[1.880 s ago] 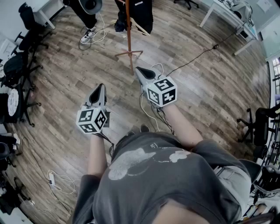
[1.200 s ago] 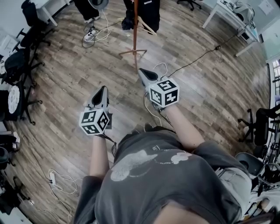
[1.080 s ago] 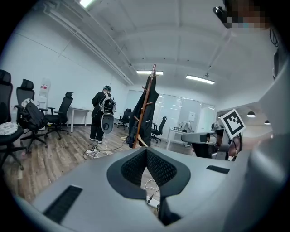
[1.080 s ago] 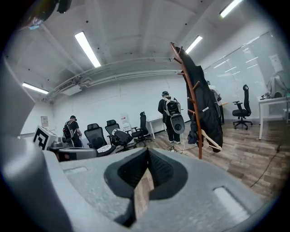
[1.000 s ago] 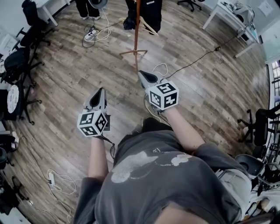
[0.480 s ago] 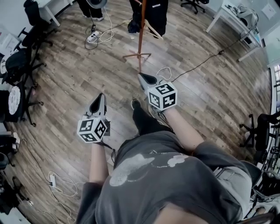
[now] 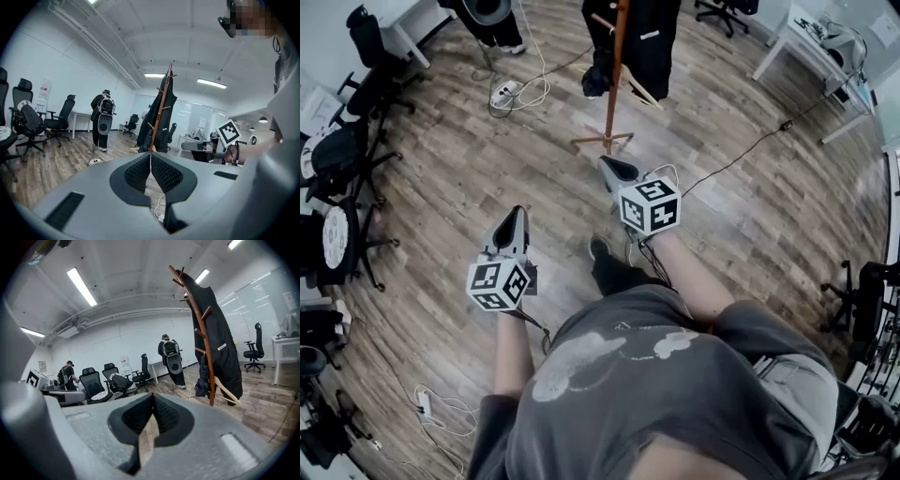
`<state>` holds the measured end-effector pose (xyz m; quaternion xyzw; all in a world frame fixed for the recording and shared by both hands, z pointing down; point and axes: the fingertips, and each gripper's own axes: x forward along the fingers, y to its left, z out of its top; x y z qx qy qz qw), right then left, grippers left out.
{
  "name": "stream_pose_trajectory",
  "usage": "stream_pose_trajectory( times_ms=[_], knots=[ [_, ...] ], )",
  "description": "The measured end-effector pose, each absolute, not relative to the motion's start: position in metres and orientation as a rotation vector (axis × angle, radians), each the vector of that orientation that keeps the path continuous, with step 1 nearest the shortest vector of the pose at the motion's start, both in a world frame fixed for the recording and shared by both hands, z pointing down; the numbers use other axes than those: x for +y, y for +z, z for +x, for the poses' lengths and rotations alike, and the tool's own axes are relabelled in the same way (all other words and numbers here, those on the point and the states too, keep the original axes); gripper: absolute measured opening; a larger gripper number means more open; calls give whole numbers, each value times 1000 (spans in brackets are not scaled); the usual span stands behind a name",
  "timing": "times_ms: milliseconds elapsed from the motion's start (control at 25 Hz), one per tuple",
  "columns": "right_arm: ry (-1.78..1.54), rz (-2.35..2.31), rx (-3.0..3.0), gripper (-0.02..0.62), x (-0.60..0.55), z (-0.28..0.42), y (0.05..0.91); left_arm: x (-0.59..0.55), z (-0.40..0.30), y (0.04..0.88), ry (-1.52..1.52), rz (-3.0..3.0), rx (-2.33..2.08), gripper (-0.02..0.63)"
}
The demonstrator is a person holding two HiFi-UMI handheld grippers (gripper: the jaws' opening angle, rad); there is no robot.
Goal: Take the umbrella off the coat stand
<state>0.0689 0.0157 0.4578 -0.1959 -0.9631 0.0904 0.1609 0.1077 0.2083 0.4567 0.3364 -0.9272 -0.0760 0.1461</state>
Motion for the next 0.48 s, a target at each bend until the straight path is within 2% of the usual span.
stream_pose_trajectory(
  times_ms=[480],
  knots=[
    [287,-537,-2720,-2,-33,-78,465,166,-32,458,-227,950,-2645,9]
  ],
)
